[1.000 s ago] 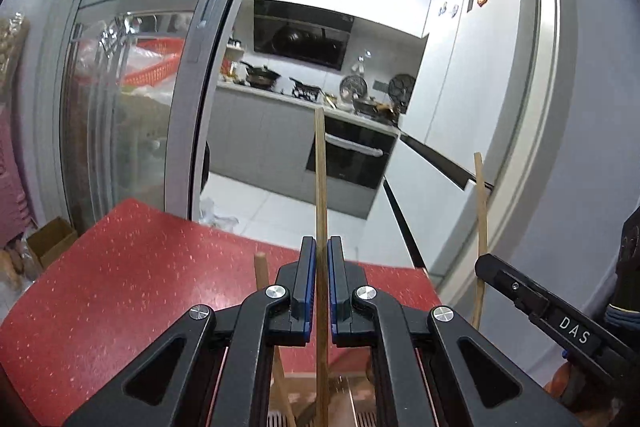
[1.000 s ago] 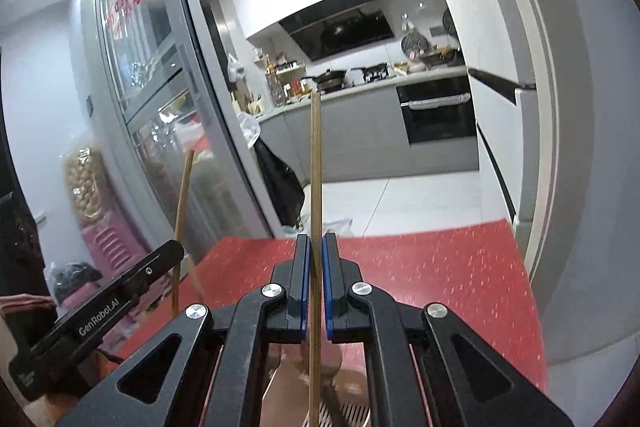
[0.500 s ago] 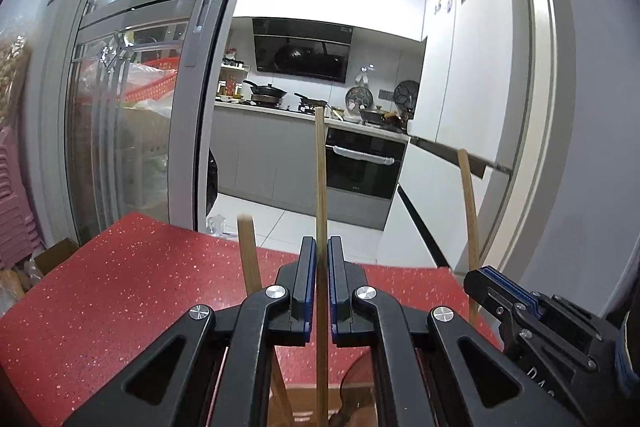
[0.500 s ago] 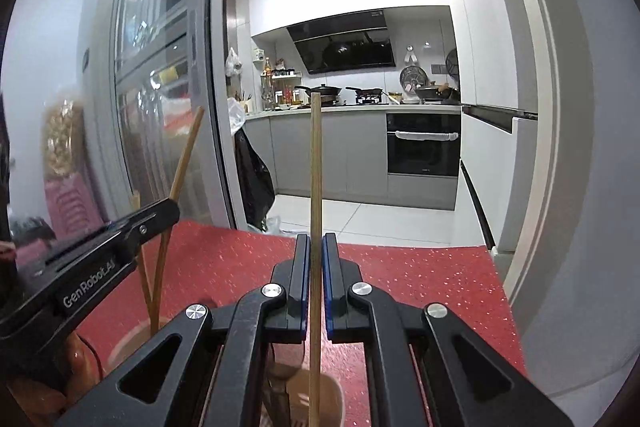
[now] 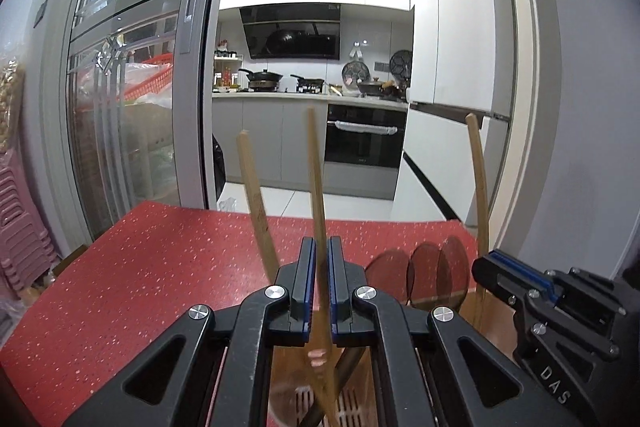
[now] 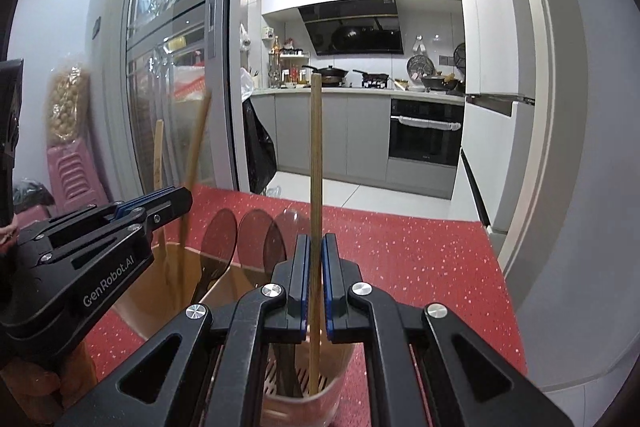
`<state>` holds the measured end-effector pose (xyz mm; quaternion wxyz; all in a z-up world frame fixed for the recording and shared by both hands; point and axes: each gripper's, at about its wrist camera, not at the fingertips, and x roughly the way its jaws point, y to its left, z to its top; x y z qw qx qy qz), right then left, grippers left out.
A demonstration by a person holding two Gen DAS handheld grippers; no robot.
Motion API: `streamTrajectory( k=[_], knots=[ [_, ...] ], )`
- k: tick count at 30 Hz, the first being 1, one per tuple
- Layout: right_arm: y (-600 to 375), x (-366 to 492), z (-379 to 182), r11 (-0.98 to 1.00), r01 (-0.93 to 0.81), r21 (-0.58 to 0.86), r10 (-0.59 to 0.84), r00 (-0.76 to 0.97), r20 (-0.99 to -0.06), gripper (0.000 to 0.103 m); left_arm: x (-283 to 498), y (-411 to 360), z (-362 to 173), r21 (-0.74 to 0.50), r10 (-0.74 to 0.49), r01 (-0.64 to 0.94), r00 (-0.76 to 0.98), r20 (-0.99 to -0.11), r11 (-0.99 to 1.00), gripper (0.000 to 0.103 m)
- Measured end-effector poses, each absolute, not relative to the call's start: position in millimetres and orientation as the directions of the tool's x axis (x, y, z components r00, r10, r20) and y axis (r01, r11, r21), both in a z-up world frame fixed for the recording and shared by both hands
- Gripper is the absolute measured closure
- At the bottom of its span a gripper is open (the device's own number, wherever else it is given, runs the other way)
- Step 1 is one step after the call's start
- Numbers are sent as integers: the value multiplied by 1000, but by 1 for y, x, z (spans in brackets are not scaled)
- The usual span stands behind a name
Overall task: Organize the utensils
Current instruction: 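Open both grippers and withdraw them from the caddy, then move both grippers to the remaining spoons and patterned chopsticks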
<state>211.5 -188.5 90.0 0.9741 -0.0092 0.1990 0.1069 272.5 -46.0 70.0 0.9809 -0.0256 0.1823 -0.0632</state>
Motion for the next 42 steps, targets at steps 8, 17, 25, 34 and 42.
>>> streamTrajectory(
  k=[8, 17, 25, 34, 42],
  knots=[
    [-190, 216, 90, 969, -243, 37, 234, 863, -449, 96, 266, -40, 69, -54, -118, 105, 909, -399, 993, 72],
    [-189, 210, 99, 962, -266, 54, 260, 845, -468, 65, 247, -31, 81, -63, -116, 99, 905, -410, 993, 72],
    [-199, 182, 114, 950, -282, 133, 310, 816, -488, 45, 220, -16, 81, -49, -93, 79, 865, -493, 996, 72],
    [-209, 138, 90, 951, -242, 190, 307, 715, -628, 34, 184, 7, 29, -19, -30, 23, 713, -701, 1000, 72],
    [-216, 112, 37, 954, -137, 267, 297, 556, -776, 34, 149, 13, -4, -34, -41, 23, 638, -769, 999, 72]
  ],
)
